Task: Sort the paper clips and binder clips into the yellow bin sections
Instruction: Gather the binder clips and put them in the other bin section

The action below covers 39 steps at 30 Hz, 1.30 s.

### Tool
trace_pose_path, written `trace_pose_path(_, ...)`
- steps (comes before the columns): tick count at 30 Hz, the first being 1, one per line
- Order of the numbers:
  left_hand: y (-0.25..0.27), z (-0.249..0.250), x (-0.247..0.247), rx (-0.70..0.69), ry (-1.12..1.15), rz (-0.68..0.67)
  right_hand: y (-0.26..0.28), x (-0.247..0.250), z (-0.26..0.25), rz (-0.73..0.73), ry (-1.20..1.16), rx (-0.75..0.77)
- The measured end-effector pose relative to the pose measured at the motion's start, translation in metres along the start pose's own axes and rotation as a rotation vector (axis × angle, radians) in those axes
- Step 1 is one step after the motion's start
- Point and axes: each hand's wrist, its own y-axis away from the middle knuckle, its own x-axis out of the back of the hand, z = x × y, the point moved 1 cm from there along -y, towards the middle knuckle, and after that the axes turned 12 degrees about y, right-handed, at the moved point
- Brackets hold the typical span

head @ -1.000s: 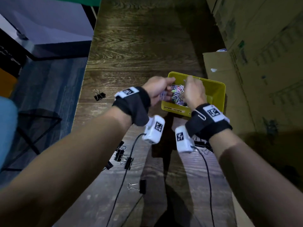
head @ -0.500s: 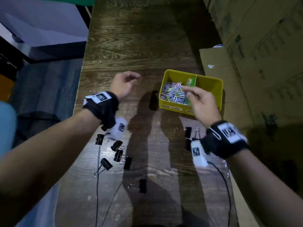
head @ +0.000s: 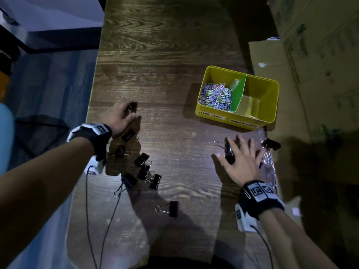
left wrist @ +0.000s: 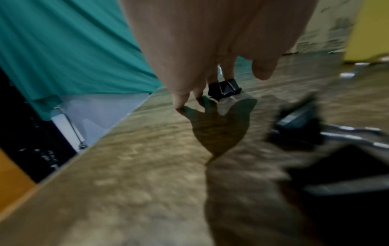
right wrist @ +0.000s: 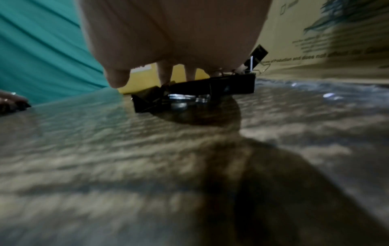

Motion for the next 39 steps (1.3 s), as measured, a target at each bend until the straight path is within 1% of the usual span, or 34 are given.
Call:
trace_pose_path(2, 0.02, 0.009, -0.018, -0.132, 0.033, -0.029, 0.003, -0.002, -0.011, 0.009, -0.011, -0.001)
trace_pose_path(4, 0.043, 0.012, -0.037, -0.22, 0.031, -0.082, 0.012, -0.004, -0.025, 0.032, -0.04, 0.036)
trace_pose_path(7, 0.08, 0.019, -0.059, -0.273, 0.02, -0.163, 0.03, -0.01, -0.051, 0.009, -0.08, 0.168)
trace_pose_path(9, 0.099, 0.022, -0.061, -0.299, 0.07, -0.167, 0.04, -0.011, -0.063, -0.006, -0.141, 0.249)
trace_pose_path(10, 0.107, 0.021, -0.058, -0.287, 0.122, -0.124, 0.044, -0.009, -0.065, 0.008, -0.191, 0.265)
trace_pose_path(11, 0.113, 0.016, -0.053, -0.247, 0.179, -0.053, 0.047, -0.006, -0.063, 0.045, -0.252, 0.258)
trace_pose_path(12, 0.12, 0.008, -0.047, -0.179, 0.233, 0.036, 0.049, -0.003, -0.058, 0.096, -0.311, 0.226)
trace_pose_path(14, 0.139, -0.01, -0.04, -0.005, 0.312, 0.171, 0.051, 0.001, -0.04, 0.164, -0.392, 0.092)
trace_pose_path(15, 0.148, -0.018, -0.04, 0.057, 0.33, 0.193, 0.05, 0.001, -0.029, 0.175, -0.417, 0.018)
trace_pose_path(16, 0.156, -0.021, -0.043, 0.079, 0.327, 0.187, 0.049, 0.0, -0.021, 0.175, -0.433, -0.038)
trace_pose_path(17, 0.161, -0.022, -0.048, 0.066, 0.305, 0.169, 0.048, -0.001, -0.016, 0.161, -0.429, -0.056)
trace_pose_path(18, 0.162, -0.02, -0.054, 0.03, 0.274, 0.15, 0.046, -0.005, -0.016, 0.129, -0.398, -0.03)
trace_pose_path(20, 0.157, -0.01, -0.07, -0.058, 0.254, 0.134, 0.042, -0.014, -0.028, 0.056, -0.283, 0.09)
trace_pose_path(21, 0.151, -0.002, -0.078, -0.077, 0.263, 0.133, 0.04, -0.02, -0.037, 0.033, -0.221, 0.142)
trace_pose_path(23, 0.142, 0.017, -0.095, -0.068, 0.248, 0.119, 0.037, -0.027, -0.055, 0.02, -0.136, 0.17)
trace_pose_path(25, 0.136, 0.04, -0.111, -0.066, 0.204, 0.084, 0.035, -0.031, -0.072, 0.024, -0.111, 0.171)
trace_pose_path(27, 0.132, 0.059, -0.124, -0.101, 0.16, 0.031, 0.034, -0.03, -0.09, 0.01, -0.114, 0.23)
trace_pose_path(29, 0.133, 0.072, -0.131, -0.136, 0.15, -0.037, 0.032, -0.028, -0.1, -0.007, -0.153, 0.271)
trace_pose_path(30, 0.134, 0.074, -0.132, -0.142, 0.172, -0.065, 0.032, -0.024, -0.099, 0.008, -0.187, 0.259)
trace_pose_path(32, 0.141, 0.074, -0.125, -0.133, 0.264, -0.07, 0.029, -0.012, -0.078, 0.121, -0.262, 0.152)
trace_pose_path(34, 0.155, 0.065, -0.112, -0.114, 0.334, -0.009, 0.02, 0.005, -0.037, 0.278, -0.296, -0.058)
trace_pose_path(35, 0.166, 0.057, -0.105, -0.125, 0.323, 0.014, 0.011, 0.01, -0.012, 0.317, -0.271, -0.176)
trace_pose_path(36, 0.177, 0.049, -0.102, -0.169, 0.255, 0.019, 0.001, 0.012, 0.013, 0.298, -0.24, -0.29)
trace_pose_path(37, 0.189, 0.04, -0.102, -0.234, 0.135, -0.007, -0.009, 0.012, 0.036, 0.236, -0.22, -0.389)
trace_pose_path(38, 0.201, 0.033, -0.107, -0.291, -0.01, -0.062, -0.018, 0.008, 0.053, 0.158, -0.22, -0.457)
trace_pose_path(39, 0.211, 0.028, -0.115, -0.327, -0.15, -0.135, -0.024, 0.005, 0.061, 0.099, -0.23, -0.488)
